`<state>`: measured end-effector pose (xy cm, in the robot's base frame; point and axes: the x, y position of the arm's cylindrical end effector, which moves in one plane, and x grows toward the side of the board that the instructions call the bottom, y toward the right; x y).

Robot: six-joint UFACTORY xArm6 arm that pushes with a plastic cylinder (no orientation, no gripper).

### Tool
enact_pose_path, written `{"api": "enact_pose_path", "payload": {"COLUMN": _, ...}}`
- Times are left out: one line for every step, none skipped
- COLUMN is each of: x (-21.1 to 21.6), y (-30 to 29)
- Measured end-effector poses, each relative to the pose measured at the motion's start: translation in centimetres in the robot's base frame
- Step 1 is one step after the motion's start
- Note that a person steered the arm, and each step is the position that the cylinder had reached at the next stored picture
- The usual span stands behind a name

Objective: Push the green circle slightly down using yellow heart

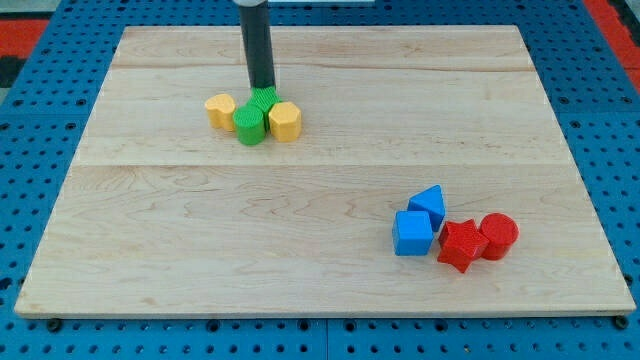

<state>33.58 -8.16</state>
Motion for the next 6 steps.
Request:
{"api": "enact_pose_path", "payload": {"x": 0.2, "y": -0.5}}
{"api": "enact_pose_path", "payload": {"x": -2.8, "y": -0.4}}
{"api": "enact_pose_path", "payload": {"x": -4.1, "y": -4.5}}
{"api": "enact_pose_path", "payload": {"x": -0.5, "y": -7.6}}
{"api": "enact_pose_path", "payload": {"x": 1.0, "y": -4.4}}
{"api": "enact_pose_path", "payload": {"x": 3.7, "y": -3.3}}
